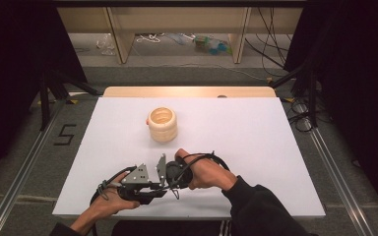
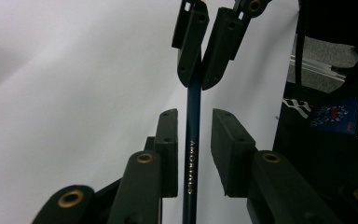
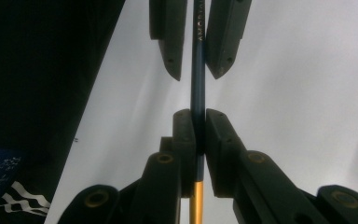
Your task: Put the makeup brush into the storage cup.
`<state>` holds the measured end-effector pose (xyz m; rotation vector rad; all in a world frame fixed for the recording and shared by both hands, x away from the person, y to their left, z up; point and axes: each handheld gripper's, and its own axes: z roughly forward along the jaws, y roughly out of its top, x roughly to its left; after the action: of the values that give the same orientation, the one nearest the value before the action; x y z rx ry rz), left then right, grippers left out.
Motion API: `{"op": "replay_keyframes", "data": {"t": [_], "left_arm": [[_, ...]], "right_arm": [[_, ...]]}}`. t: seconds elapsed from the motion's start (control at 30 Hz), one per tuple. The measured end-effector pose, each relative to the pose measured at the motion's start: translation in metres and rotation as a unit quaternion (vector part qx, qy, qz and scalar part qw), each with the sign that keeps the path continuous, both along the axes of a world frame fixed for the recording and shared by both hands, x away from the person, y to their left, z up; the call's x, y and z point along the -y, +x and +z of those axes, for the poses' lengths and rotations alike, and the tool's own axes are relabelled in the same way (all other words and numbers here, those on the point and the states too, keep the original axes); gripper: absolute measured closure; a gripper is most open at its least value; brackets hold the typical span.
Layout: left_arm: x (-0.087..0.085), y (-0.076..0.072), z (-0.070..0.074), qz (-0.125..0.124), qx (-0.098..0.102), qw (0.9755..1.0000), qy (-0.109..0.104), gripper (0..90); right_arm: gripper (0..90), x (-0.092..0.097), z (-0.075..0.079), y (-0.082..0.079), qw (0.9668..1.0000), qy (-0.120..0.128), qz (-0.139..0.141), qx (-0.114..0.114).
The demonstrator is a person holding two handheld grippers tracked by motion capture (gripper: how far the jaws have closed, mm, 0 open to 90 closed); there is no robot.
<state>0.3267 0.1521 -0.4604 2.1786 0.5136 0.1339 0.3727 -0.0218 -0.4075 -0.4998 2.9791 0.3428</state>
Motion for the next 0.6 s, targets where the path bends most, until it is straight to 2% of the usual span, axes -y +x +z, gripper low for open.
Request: {"op": "replay_keyframes", "data": {"t": [0.33,0.43,0.47,0.6], "left_arm": [[-0.0004,0.0004,0.0005,-0.013,-0.004,0.9999,0.004,78.5],[-0.0006,0.0004,0.0005,-0.014,-0.003,0.9999,0.004,80.6],[-0.0007,0.0005,0.0004,-0.014,-0.002,0.9999,0.004,81.4],[-0.0004,0.0006,-0.0003,-0.013,0.000,0.9999,-0.001,82.8]], "right_arm": [[83.1,0.0001,0.0006,-0.0002,1.0000,0.002,0.006,-0.001],[83.1,-0.0002,-0.0019,-0.0007,0.9998,0.013,0.006,-0.014],[83.1,-0.0003,0.0005,-0.0013,1.0000,0.003,0.006,-0.004],[83.1,-0.0001,0.0009,-0.0009,0.9999,0.003,0.012,-0.003]]}}
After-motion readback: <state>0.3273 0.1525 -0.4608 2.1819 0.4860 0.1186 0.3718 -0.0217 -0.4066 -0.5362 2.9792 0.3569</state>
